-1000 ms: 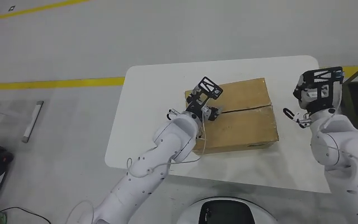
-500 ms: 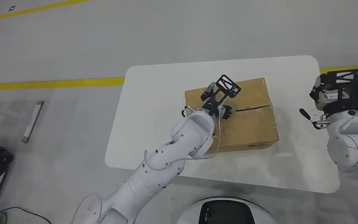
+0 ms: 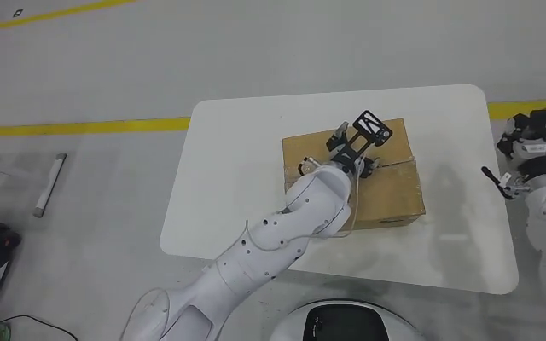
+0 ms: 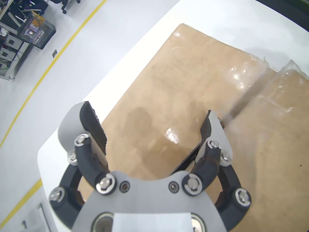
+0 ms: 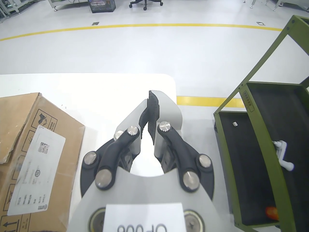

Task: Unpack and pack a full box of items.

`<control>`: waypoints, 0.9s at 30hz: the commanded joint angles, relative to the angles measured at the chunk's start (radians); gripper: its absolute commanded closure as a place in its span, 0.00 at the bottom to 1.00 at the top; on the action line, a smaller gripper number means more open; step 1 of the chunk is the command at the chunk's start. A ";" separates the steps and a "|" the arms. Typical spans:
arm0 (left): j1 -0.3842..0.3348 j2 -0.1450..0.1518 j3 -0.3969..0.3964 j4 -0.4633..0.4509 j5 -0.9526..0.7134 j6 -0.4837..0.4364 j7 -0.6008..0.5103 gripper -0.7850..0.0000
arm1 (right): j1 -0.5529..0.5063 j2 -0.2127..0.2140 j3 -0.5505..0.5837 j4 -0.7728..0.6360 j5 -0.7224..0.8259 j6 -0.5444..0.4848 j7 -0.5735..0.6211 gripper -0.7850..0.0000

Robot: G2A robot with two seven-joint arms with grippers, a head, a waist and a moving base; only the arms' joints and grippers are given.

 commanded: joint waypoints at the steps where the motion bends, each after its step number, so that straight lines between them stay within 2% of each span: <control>1: -0.008 -0.014 0.007 0.011 0.002 0.006 0.002 0.00 | -0.004 0.001 0.009 0.003 0.006 -0.006 -0.004 1.00; 4: -0.020 -0.034 0.014 0.023 0.006 0.013 0.005 0.00 | -0.013 0.001 0.020 0.001 0.018 -0.015 -0.007 1.00; 7: -0.033 -0.050 0.009 0.023 0.016 0.025 -0.003 0.00 | -0.012 0.000 0.037 -0.005 0.107 -0.013 0.027 1.00; 9: -0.036 -0.055 0.001 0.014 0.031 0.030 -0.014 0.00 | -0.005 -0.001 0.056 -0.015 0.212 -0.015 0.079 0.75; 10: -0.036 -0.056 -0.007 0.005 0.040 0.032 -0.022 0.00 | -0.002 -0.001 0.066 -0.023 0.259 -0.022 0.111 0.67; 11: -0.034 -0.056 -0.018 -0.007 0.048 0.035 -0.035 0.00 | 0.002 0.000 0.077 -0.031 0.318 -0.029 0.146 0.65; 12: -0.030 -0.054 -0.030 -0.019 0.060 0.038 -0.049 0.00 | 0.004 0.001 0.089 -0.038 0.372 -0.039 0.180 0.58; 13: -0.022 -0.052 -0.045 -0.035 0.065 0.042 -0.068 0.00 | 0.005 0.002 0.099 -0.045 0.422 -0.051 0.216 0.35; 14: -0.013 -0.048 -0.063 -0.054 0.070 0.044 -0.086 0.00 | 0.006 0.004 0.109 -0.053 0.467 -0.068 0.253 0.00; 18: 0.049 -0.024 -0.151 -0.163 0.113 0.043 -0.159 0.00 | 0.005 0.012 0.133 -0.076 0.662 -0.127 0.406 0.00; 23: 0.179 0.017 -0.276 -0.338 0.194 -0.002 -0.250 0.00 | 0.006 0.023 0.150 -0.105 0.823 -0.170 0.526 0.00; 25: 0.240 0.033 -0.330 -0.408 0.226 -0.023 -0.285 0.00 | 0.005 0.028 0.161 -0.133 0.831 -0.181 0.536 0.00; 27: 0.302 0.047 -0.382 -0.474 0.255 -0.041 -0.308 0.00 | -0.006 0.034 0.168 -0.189 0.686 -0.230 0.494 0.00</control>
